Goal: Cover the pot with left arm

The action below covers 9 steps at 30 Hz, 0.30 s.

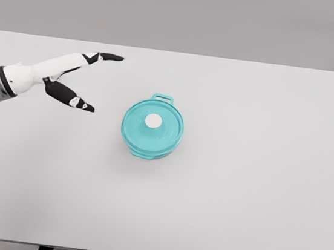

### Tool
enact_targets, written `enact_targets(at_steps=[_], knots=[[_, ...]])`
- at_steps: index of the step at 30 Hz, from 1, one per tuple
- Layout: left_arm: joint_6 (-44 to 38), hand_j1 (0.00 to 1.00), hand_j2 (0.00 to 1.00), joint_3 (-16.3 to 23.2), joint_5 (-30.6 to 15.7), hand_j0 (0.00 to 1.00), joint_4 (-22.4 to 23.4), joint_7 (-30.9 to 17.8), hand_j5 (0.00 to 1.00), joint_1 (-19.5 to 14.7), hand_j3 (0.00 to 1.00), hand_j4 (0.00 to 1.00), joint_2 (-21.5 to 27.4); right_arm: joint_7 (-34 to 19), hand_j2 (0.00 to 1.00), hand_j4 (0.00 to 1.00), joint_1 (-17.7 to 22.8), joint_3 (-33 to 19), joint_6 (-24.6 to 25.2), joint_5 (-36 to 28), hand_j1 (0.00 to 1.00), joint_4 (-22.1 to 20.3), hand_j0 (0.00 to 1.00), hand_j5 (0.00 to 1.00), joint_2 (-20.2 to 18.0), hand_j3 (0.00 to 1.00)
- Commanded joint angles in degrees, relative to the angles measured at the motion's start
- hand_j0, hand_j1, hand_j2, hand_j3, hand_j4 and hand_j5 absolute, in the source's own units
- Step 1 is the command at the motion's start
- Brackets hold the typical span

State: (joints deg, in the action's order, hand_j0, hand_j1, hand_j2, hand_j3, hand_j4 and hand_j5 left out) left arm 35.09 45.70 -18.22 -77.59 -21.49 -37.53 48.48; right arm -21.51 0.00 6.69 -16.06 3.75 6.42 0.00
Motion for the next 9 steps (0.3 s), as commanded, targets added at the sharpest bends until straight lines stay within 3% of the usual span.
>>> enact_targets(at_steps=[1,7,9], knots=[[-0.1,1.00,1.00,-0.1,-2.0,1.00,-1.9,0.0,1.00,0.2,1.00,1.00,4.2,0.0,1.00,1.00,0.0,0.0,0.0,0.0,1.00,0.0,1.00,1.00,0.0,1.00],[-0.1,1.00,1.00,-0.2,-3.6,1.00,-1.7,0.5,1.00,2.7,1.00,1.00,8.4,0.0,1.00,1.00,0.0,0.0,0.0,0.0,1.00,0.0,1.00,1.00,0.0,1.00],[-0.1,1.00,1.00,-2.1,-3.5,1.00,-1.3,0.6,1.00,5.4,1.00,1.00,9.0,0.0,1.00,1.00,0.0,0.0,0.0,0.0,1.00,0.0,1.00,1.00,0.0,1.00]])
